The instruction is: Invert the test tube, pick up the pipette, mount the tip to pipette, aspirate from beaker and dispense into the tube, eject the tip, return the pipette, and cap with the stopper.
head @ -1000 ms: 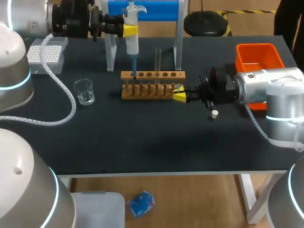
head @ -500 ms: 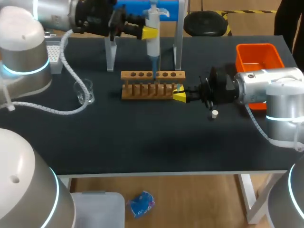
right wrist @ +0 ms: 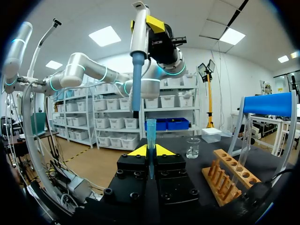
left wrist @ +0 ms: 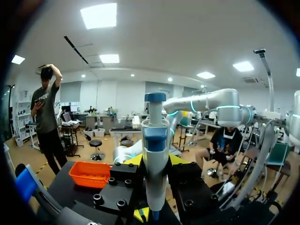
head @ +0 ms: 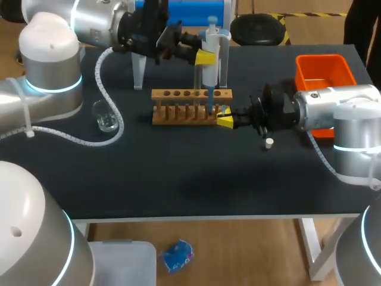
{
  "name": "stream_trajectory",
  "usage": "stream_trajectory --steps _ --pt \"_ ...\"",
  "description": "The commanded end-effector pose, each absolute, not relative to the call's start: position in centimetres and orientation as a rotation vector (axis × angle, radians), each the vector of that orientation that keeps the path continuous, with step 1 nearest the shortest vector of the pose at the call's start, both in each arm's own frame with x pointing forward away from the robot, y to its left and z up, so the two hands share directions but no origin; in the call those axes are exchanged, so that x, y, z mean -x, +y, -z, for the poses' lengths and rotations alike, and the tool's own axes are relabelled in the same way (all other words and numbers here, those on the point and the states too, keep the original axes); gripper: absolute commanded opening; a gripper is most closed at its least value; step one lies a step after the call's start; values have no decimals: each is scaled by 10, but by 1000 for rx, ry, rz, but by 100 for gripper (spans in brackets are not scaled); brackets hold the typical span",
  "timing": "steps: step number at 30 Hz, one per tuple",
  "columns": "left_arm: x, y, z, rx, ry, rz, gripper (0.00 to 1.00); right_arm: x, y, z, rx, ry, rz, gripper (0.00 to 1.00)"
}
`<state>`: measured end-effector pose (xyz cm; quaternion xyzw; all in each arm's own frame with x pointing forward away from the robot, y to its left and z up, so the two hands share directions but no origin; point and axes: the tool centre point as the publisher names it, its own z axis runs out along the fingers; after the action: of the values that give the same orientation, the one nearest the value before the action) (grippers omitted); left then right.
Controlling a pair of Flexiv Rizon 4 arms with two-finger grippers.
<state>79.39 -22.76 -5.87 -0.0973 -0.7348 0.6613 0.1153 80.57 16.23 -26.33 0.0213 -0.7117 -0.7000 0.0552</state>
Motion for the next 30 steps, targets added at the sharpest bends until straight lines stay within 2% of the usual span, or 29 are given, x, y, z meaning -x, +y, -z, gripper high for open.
stream_trajectory --steps 1,30 --pt "-796 -223 57 314 -2154 -1943 0 -806 162 264 -66 -2160 2126 0" --pt "-803 -216 52 352 -2232 -1932 0 -808 170 263 -114 -2178 2117 0"
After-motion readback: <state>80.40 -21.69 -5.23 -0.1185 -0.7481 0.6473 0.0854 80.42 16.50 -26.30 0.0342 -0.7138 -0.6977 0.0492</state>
